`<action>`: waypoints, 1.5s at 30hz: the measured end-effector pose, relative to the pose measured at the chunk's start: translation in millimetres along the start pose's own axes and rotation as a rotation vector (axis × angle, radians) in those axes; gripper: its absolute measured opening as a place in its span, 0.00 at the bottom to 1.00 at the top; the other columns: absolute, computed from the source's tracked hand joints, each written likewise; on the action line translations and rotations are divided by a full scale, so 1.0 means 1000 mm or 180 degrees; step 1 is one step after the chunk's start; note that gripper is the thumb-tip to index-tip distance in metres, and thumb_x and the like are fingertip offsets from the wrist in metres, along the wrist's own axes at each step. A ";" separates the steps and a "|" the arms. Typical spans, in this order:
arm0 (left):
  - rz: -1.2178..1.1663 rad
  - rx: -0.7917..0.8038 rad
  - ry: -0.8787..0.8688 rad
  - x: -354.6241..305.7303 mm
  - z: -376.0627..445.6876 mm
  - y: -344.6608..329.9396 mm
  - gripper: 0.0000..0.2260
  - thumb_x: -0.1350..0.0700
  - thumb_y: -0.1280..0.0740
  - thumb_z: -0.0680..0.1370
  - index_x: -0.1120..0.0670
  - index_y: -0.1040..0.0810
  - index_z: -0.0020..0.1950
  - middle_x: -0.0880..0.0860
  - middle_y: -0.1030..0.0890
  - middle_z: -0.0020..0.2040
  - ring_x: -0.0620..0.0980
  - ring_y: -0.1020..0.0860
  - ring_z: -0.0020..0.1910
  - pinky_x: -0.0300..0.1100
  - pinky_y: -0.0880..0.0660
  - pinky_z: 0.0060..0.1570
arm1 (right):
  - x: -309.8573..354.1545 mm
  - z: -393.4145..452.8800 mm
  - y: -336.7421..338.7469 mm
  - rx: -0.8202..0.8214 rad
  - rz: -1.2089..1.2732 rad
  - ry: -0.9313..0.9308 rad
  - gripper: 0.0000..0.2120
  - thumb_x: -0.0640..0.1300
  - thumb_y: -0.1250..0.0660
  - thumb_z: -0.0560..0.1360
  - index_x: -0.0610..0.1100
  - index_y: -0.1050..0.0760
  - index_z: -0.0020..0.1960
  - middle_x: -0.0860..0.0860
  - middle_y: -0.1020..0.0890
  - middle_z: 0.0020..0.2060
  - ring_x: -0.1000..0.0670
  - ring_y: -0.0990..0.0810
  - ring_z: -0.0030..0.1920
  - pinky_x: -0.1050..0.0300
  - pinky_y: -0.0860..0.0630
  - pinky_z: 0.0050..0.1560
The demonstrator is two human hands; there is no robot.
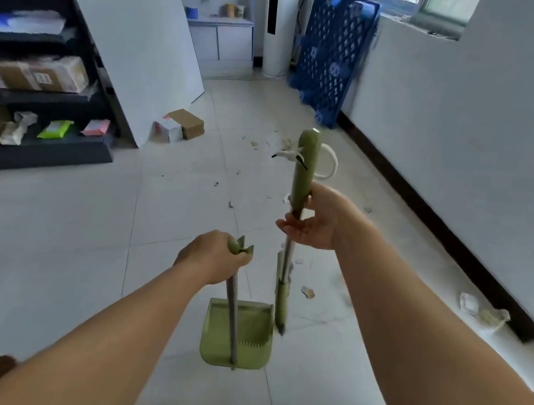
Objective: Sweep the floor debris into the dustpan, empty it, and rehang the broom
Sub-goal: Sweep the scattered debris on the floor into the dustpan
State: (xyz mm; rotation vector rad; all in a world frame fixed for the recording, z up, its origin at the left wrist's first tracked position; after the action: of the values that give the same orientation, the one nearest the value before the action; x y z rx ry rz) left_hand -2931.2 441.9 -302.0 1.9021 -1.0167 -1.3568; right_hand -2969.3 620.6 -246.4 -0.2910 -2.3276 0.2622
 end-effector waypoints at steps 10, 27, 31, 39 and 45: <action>0.0296 0.0287 -0.0663 -0.056 0.194 0.026 0.15 0.41 0.33 0.77 0.51 0.24 0.39 0.50 0.22 0.36 0.50 0.24 0.36 0.41 0.31 0.35 | 0.078 0.136 0.028 -0.0608 0.2107 0.0274 0.16 0.34 0.49 0.77 0.41 0.37 0.31 0.45 0.30 0.21 0.51 0.34 0.13 0.69 0.35 0.15; 0.1120 0.0985 -0.2159 -0.241 0.392 -0.007 0.17 0.40 0.34 0.76 0.51 0.27 0.35 0.51 0.21 0.35 0.51 0.23 0.35 0.42 0.30 0.35 | 0.154 0.251 0.165 -0.2364 0.1691 0.0522 0.11 0.32 0.46 0.76 0.36 0.30 0.38 0.46 0.30 0.26 0.54 0.33 0.21 0.65 0.33 0.19; 0.1168 0.1110 -0.2406 -0.307 0.423 -0.035 0.17 0.40 0.32 0.75 0.51 0.27 0.34 0.51 0.22 0.35 0.50 0.24 0.34 0.42 0.30 0.35 | 0.173 0.283 0.235 -0.2701 0.1882 0.0556 0.10 0.31 0.46 0.75 0.35 0.30 0.38 0.45 0.29 0.26 0.54 0.31 0.19 0.63 0.34 0.19; 0.1102 0.1560 -0.2801 -0.462 0.484 -0.125 0.15 0.41 0.29 0.73 0.50 0.25 0.34 0.50 0.21 0.35 0.52 0.21 0.37 0.46 0.22 0.42 | 0.209 0.322 0.387 -0.3357 0.2007 0.0249 0.08 0.31 0.45 0.72 0.38 0.30 0.37 0.44 0.29 0.28 0.51 0.31 0.26 0.60 0.34 0.25; 0.1257 0.1737 -0.3004 -0.530 0.504 -0.185 0.15 0.42 0.30 0.74 0.51 0.25 0.35 0.49 0.22 0.33 0.51 0.21 0.36 0.45 0.23 0.39 | 0.223 0.323 0.460 -0.3634 0.1657 -0.0138 0.08 0.30 0.42 0.67 0.38 0.30 0.32 0.42 0.26 0.31 0.46 0.27 0.31 0.59 0.31 0.29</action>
State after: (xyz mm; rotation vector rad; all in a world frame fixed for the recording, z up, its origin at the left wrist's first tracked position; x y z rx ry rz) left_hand -3465.3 973.4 -340.5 1.1872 -2.2643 -1.8753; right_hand -3293.5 1090.2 -445.4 -1.4385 -2.1560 -0.8613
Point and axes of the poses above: each hand's wrist, its own z-axis towards the middle knuckle, its own y-axis out of the back of the hand, x = y × z, the point moved 2 cm from there along z, towards the middle knuckle
